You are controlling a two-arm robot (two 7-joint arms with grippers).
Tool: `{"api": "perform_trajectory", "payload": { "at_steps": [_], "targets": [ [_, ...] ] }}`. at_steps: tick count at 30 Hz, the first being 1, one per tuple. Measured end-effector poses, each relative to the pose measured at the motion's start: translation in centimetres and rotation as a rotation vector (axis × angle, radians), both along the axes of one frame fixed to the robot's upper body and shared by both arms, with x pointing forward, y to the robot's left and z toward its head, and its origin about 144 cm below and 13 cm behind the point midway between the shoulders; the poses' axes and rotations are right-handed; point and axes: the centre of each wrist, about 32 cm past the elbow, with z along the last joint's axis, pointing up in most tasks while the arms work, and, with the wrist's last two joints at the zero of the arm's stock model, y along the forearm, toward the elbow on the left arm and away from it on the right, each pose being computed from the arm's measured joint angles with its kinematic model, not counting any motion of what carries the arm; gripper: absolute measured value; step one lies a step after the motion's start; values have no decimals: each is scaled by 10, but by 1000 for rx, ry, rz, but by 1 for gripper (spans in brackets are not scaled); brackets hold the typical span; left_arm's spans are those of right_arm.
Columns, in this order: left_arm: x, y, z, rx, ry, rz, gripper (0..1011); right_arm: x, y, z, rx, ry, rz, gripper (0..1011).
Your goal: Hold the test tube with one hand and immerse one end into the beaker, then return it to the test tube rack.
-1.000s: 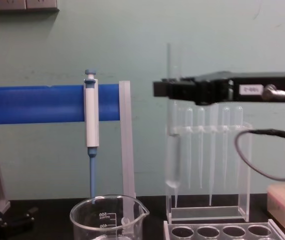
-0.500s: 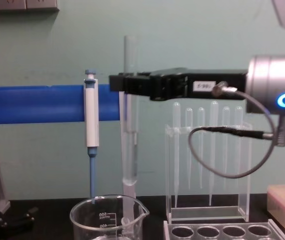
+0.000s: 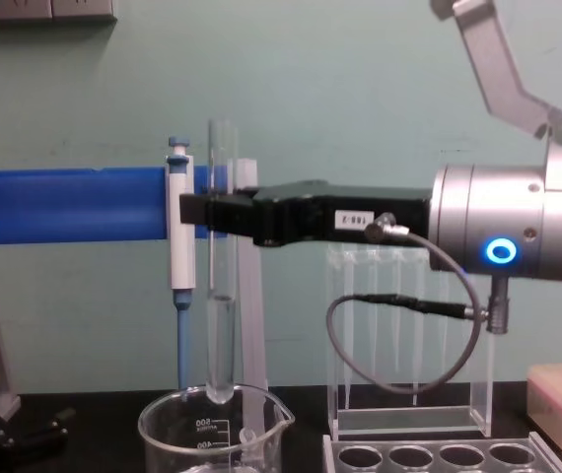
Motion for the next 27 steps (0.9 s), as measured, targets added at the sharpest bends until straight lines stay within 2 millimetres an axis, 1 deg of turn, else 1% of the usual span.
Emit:
{"api": "perform_trajectory", "payload": {
  "at_steps": [10,27],
  "targets": [
    [0,0,0,0,0,0,1000,1,2,-13,-13,1,-3,242],
    [0,0,0,0,0,0,1000,-3,0,-46,-33,17,-6,242]
  ]
}}
